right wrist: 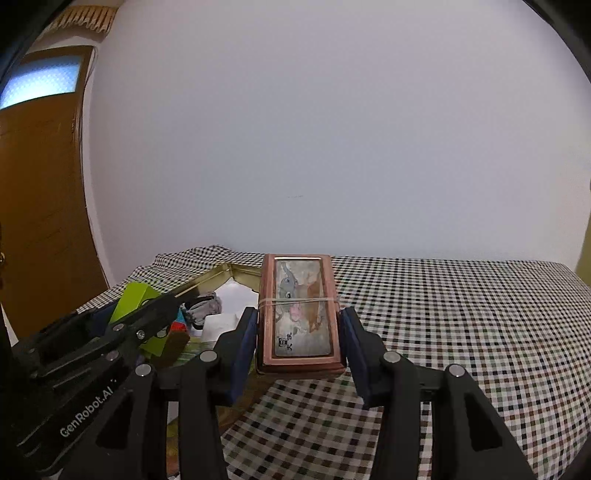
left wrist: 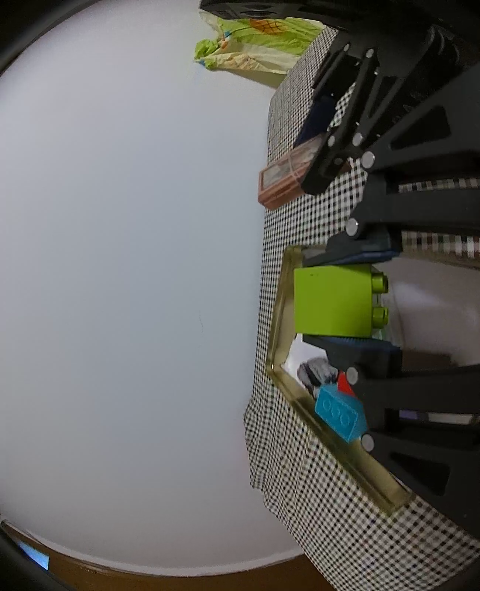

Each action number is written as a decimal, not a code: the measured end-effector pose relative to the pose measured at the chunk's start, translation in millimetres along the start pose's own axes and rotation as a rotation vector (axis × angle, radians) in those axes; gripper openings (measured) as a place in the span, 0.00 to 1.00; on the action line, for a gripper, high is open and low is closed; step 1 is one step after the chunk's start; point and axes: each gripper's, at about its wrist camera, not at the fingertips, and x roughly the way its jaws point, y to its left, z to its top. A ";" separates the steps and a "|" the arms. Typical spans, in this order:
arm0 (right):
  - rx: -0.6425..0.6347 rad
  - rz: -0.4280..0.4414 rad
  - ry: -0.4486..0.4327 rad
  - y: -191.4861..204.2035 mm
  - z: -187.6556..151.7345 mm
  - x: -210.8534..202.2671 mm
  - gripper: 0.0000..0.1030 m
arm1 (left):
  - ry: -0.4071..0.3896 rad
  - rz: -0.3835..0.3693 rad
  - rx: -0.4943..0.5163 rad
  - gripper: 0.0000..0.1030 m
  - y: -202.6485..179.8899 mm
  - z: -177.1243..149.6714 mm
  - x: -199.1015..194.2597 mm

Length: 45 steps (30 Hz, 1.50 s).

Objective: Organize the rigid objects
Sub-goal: 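Carry the green brick with the left gripper while the right carries the picture box toward the tray, then lower the green brick into the tray with the left gripper while the right lowers the picture box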

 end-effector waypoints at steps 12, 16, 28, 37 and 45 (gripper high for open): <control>-0.026 0.066 0.037 -0.4 18.7 12.6 0.47 | 0.070 0.113 -0.044 0.30 50.1 14.0 6.5; -0.037 0.089 0.065 8.5 24.9 20.0 0.47 | 0.127 0.114 -0.050 0.30 60.3 15.2 18.9; -0.076 0.171 0.140 39.7 34.8 34.5 0.47 | 0.246 0.108 -0.082 0.30 83.1 15.4 45.0; -0.126 0.169 0.219 61.6 27.4 46.7 0.47 | 0.299 0.098 -0.088 0.30 95.1 16.4 53.4; -0.156 0.159 0.282 74.6 20.8 61.8 0.47 | 0.322 0.100 -0.089 0.30 98.0 11.4 60.1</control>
